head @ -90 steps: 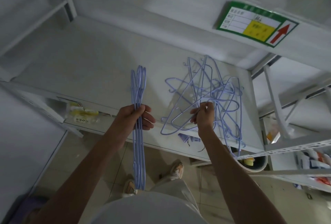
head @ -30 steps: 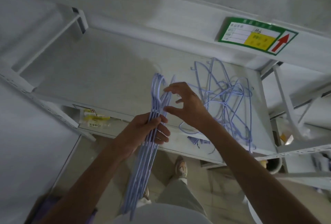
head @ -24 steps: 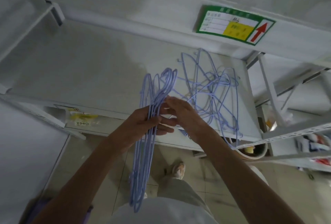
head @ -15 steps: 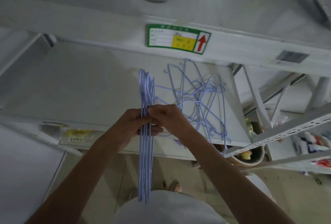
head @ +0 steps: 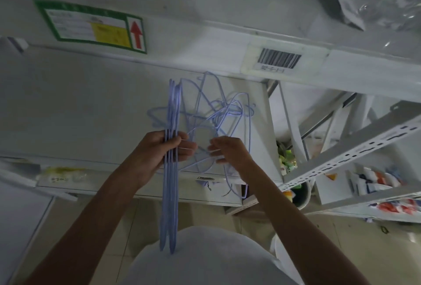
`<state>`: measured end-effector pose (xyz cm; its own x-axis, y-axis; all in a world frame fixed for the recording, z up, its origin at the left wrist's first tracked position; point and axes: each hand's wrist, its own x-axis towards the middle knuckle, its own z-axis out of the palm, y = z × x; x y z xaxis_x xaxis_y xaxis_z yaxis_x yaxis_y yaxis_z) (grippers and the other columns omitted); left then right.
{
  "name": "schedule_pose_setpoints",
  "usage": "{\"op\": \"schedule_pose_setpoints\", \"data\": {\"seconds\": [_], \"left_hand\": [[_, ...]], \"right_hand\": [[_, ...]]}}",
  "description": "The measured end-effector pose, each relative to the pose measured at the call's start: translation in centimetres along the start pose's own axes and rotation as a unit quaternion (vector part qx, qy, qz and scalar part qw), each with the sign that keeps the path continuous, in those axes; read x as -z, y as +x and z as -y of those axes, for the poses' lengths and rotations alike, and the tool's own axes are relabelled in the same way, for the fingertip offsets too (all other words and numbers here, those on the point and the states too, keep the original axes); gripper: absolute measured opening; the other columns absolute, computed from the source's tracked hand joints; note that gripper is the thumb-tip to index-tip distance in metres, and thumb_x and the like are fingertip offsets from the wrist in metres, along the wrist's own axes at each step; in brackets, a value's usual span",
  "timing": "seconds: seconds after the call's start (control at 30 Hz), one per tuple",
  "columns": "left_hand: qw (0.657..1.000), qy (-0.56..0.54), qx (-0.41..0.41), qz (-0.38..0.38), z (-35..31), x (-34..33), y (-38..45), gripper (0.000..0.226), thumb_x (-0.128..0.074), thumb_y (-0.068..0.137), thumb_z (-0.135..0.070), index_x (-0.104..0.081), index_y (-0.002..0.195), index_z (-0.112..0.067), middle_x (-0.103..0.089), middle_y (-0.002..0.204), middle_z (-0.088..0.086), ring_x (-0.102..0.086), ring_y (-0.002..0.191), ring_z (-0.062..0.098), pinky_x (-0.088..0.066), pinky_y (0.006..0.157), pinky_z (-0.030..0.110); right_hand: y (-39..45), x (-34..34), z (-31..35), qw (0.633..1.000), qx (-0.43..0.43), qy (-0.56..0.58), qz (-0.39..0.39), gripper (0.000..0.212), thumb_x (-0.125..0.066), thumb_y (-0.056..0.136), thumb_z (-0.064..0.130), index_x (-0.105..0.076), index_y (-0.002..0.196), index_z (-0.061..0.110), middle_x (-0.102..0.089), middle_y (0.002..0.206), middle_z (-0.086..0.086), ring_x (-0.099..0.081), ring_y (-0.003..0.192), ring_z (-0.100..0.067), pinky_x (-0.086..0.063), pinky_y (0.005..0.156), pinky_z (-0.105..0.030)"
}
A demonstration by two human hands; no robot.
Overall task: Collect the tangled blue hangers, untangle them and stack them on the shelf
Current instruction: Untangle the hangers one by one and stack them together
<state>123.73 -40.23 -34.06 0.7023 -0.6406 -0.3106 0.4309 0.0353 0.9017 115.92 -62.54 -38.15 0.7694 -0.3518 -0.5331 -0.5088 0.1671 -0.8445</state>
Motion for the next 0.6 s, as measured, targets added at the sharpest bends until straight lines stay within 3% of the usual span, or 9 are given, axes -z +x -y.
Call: {"op": "schedule_pose_setpoints", "data": {"seconds": [0.1, 0.17, 0.23, 0.43, 0.6], "left_hand": [[0.999, -0.021, 0.016, -0.030, 0.2, -1.2, 0.8, 0.021, -0.044, 0.106, -0.002, -0.063, 0.110, 0.006, -0.080, 0.095, 0.016, -0.080, 0.086, 0.024, -0.064, 0.070, 0.029], [0.998, -0.032, 0.020, -0.047, 0.4, -1.8, 1.0, 0.022, -0.043, 0.106, -0.002, -0.064, 0.108, 0.004, -0.080, 0.097, 0.017, -0.080, 0.086, 0.024, -0.063, 0.070, 0.028], [0.997, -0.043, 0.021, -0.054, 0.6, -2.4, 0.8, 0.023, -0.042, 0.107, -0.002, -0.065, 0.105, 0.001, -0.081, 0.094, 0.014, -0.080, 0.085, 0.023, -0.063, 0.070, 0.028], [0.995, -0.024, 0.040, -0.091, 1.2, -2.2, -0.8, 0.023, -0.043, 0.106, -0.003, -0.065, 0.109, 0.002, -0.080, 0.095, 0.016, -0.080, 0.086, 0.025, -0.064, 0.070, 0.029], [0.991, -0.025, 0.033, -0.126, 1.2, -0.9, -1.9, 0.023, -0.042, 0.106, -0.002, -0.065, 0.107, 0.001, -0.080, 0.095, 0.016, -0.080, 0.086, 0.025, -0.064, 0.073, 0.030]], "right_hand": [[2.8, 3.1, -1.6, 0.982, -0.011, -0.169, -0.087, 0.011, -0.061, 0.099, 0.022, -0.069, 0.098, 0.013, -0.071, 0.099, -0.016, -0.069, 0.082, -0.031, -0.051, 0.071, -0.034], [4.4, 3.6, -2.4, 0.930, -0.005, -0.346, -0.128, 0.031, -0.062, 0.095, 0.040, -0.066, 0.113, 0.015, -0.070, 0.114, -0.013, -0.068, 0.107, -0.036, -0.050, 0.086, -0.037], [5.6, 3.2, -2.6, 0.881, 0.018, -0.452, -0.137, 0.046, -0.060, 0.094, 0.052, -0.061, 0.120, 0.015, -0.066, 0.122, -0.014, -0.065, 0.114, -0.036, -0.051, 0.094, -0.040], [8.3, 2.9, -2.7, 0.809, 0.125, -0.556, -0.144, 0.031, -0.053, 0.098, 0.036, -0.070, 0.109, 0.012, -0.071, 0.108, -0.016, -0.069, 0.103, -0.038, -0.052, 0.081, -0.038], [8.3, 6.2, -1.8, 0.787, 0.195, -0.544, -0.215, 0.027, -0.047, 0.103, 0.028, -0.065, 0.098, 0.009, -0.070, 0.092, -0.020, -0.070, 0.087, -0.041, -0.048, 0.068, -0.037]]}}
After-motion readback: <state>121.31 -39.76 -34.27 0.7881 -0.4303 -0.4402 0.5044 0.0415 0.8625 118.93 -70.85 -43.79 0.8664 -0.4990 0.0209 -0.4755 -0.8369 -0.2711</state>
